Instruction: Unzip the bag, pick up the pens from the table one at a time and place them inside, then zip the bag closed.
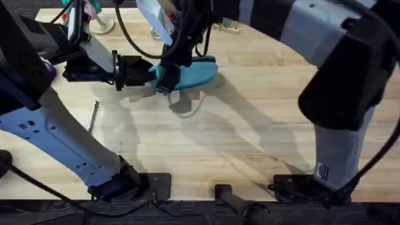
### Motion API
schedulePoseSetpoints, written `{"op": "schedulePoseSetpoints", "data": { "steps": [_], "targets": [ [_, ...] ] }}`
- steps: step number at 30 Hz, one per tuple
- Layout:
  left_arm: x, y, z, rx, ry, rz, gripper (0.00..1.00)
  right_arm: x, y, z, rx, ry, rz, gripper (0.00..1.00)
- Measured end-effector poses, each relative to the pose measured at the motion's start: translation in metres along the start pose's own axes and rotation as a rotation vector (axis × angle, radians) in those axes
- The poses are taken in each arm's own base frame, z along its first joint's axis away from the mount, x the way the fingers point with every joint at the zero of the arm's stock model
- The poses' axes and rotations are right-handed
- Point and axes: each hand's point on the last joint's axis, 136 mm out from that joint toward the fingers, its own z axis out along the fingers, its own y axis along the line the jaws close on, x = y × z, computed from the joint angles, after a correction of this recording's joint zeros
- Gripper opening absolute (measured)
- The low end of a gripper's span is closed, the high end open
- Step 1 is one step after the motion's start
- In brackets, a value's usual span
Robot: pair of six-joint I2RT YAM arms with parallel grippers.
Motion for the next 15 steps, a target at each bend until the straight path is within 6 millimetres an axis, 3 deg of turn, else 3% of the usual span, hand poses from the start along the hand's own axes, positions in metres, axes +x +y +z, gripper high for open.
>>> {"op": "schedulePoseSetpoints", "data": {
  "steps": [10, 11, 15],
  "targets": [
    [0.0, 0.0, 0.0, 0.0, 0.0, -0.001, 0.041, -0.003, -0.016, -0.058, 0.119, -0.046, 0.009, 0.996],
    [0.0, 0.0, 0.0, 0.0, 0.0, 0.0, 0.08, -0.002, -0.016, -0.06, 0.123, -0.045, 0.012, 0.996],
    [-0.003, 0.001, 0.0, -0.007, -0.017, -0.004, 0.615, 0.002, -0.017, -0.063, 0.121, -0.036, 0.026, 0.996]
  ]
}}
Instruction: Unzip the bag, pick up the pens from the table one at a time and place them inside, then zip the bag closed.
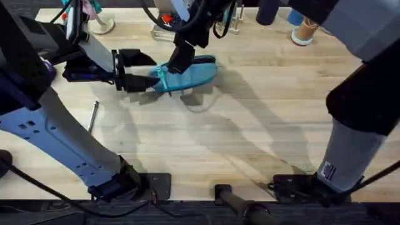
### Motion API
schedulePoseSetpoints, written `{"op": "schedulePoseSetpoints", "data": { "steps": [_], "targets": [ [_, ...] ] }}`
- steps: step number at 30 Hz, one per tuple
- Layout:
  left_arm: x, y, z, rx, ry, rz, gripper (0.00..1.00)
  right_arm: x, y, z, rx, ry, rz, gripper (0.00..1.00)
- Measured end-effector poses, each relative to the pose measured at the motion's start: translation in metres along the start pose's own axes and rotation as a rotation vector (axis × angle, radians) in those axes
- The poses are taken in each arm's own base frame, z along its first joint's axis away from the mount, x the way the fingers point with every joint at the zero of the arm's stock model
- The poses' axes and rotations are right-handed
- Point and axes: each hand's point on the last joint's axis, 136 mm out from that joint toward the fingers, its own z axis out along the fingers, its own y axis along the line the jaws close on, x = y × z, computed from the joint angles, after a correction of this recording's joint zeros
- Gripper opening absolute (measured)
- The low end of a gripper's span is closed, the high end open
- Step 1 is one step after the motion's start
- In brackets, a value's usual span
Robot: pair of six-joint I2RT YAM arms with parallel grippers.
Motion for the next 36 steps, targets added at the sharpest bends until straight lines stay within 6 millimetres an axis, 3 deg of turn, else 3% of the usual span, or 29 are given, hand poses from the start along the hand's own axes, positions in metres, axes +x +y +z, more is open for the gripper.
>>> {"op": "schedulePoseSetpoints", "data": {
  "steps": [2, 3, 4, 14, 19, 30, 36],
  "targets": [
    [-0.001, 0.0, 0.0, -0.002, -0.005, -0.003, 0.872, 0.001, -0.001, 0.0, 0.004, 0.005, 0.002, 0.996],
    [-0.001, 0.0, 0.0, -0.003, -0.008, -0.005, 0.96, 0.002, -0.002, 0.0, 0.008, 0.008, 0.002, 0.996],
    [-0.002, 0.0, 0.0, -0.003, -0.008, -0.003, 0.984, 0.003, -0.003, 0.0, 0.016, 0.015, 0.002, 0.996],
    [-0.002, 0.001, 0.0, -0.006, -0.01, -0.001, 0.993, 0.009, -0.01, -0.001, 0.057, 0.048, 0.003, 0.996],
    [-0.008, 0.0, -0.011, -0.015, -0.022, -0.066, 0.994, 0.01, -0.011, -0.003, 0.065, 0.05, 0.005, 0.996],
    [-0.033, 0.01, -0.054, -0.053, 0.003, -0.159, 0.995, 0.01, -0.019, -0.036, 0.111, 0.02, 0.025, 0.996],
    [-0.065, 0.007, -0.067, -0.066, 0.066, -0.059, 0.996, 0.013, -0.016, -0.047, 0.114, 0.024, 0.037, 0.995]
  ]
}}
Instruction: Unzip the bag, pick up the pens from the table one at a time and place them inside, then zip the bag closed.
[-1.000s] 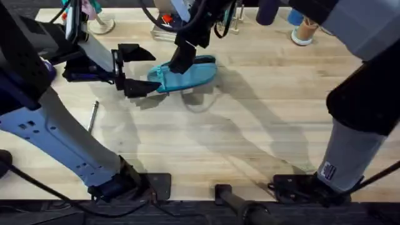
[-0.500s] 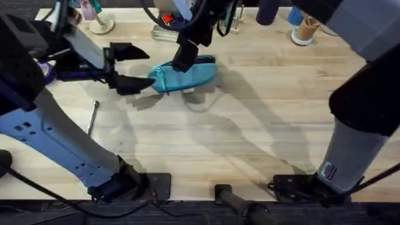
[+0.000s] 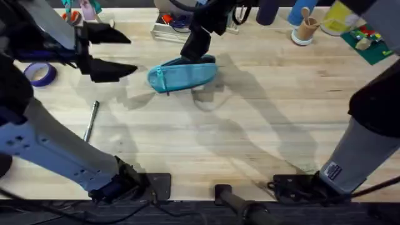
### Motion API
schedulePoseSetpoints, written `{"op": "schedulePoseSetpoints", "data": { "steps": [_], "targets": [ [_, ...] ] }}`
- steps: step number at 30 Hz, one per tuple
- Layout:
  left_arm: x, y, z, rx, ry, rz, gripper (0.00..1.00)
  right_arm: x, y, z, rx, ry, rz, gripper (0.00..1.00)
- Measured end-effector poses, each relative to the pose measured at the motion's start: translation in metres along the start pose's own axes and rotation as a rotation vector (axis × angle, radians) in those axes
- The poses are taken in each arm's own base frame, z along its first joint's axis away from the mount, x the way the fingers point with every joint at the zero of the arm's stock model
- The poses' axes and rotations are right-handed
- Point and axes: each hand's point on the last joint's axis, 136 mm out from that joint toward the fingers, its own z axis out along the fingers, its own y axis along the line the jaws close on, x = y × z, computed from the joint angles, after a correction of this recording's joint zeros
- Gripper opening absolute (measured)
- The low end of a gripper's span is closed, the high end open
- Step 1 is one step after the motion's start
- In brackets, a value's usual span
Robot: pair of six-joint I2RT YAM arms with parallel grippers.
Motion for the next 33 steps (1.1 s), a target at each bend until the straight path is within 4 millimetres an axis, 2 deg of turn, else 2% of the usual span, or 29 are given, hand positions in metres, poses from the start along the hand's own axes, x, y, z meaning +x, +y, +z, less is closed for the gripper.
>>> {"op": "schedulePoseSetpoints", "data": {
  "steps": [4, 7, 21, 25, 30, 31, 33],
  "targets": [
    [-0.021, -0.01, -0.009, -0.018, 0.041, 0.073, 0.996, 0.003, 0.003, 0.0, -0.011, 0.014, 0.008, 0.996],
    [-0.03, -0.019, -0.013, -0.026, 0.078, 0.097, 0.996, 0.004, 0.003, 0.0, -0.012, 0.016, 0.009, 0.995],
    [-0.056, -0.059, -0.034, -0.133, 0.294, -0.023, 0.997, 0.01, 0.004, -0.002, -0.021, 0.032, 0.026, 0.996],
    [-0.058, -0.065, -0.043, -0.213, 0.37, -0.105, 0.997, 0.014, -0.002, -0.014, -0.004, 0.026, 0.043, 0.996],
    [-0.057, -0.07, -0.049, -0.313, 0.44, -0.292, 0.998, 0.017, -0.01, -0.035, 0.033, 0.003, 0.061, 0.996],
    [-0.056, -0.071, -0.048, -0.324, 0.448, -0.337, 0.996, 0.018, -0.012, -0.038, 0.04, 0.0, 0.065, 0.979],
    [-0.055, -0.074, -0.045, -0.342, 0.461, -0.44, 0.996, 0.02, -0.016, -0.041, 0.048, -0.003, 0.076, 0.819]
  ]
}}
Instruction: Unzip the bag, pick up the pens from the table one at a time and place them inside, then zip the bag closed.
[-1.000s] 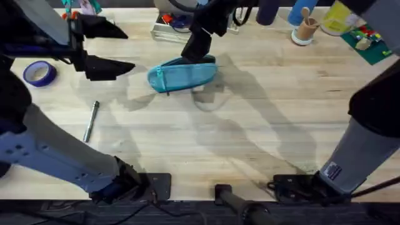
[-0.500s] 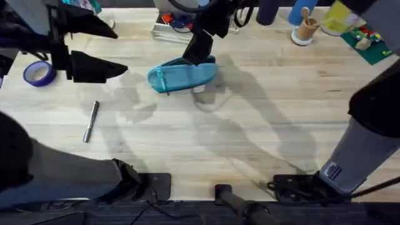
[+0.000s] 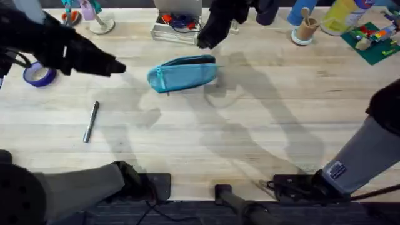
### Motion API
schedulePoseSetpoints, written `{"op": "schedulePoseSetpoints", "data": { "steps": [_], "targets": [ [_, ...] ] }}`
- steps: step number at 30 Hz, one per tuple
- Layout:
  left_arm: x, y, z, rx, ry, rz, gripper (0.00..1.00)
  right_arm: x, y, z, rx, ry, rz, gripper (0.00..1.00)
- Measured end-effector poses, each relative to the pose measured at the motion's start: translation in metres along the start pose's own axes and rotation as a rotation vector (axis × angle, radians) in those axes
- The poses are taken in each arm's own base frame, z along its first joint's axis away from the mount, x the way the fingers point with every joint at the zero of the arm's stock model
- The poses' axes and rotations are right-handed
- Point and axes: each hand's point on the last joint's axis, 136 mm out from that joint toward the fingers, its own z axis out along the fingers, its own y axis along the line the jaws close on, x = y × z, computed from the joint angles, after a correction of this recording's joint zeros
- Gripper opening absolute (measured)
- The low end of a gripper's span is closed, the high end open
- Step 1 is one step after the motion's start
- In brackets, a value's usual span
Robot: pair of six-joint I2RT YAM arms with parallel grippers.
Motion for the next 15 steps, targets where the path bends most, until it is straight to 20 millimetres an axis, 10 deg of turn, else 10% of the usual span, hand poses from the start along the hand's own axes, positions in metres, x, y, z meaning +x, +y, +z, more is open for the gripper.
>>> {"op": "schedulePoseSetpoints", "data": {
  "steps": [6, 15],
  "targets": [
    [-0.006, -0.004, 0.009, -0.003, 0.029, -0.201, 0.995, 0.008, -0.011, -0.006, 0.015, 0.003, 0.031, 0.051],
    [-0.019, -0.002, 0.014, -0.006, -0.008, -0.315, 0.995, 0.038, -0.003, -0.013, -0.046, 0.091, -0.048, 0.031]
  ]
}}
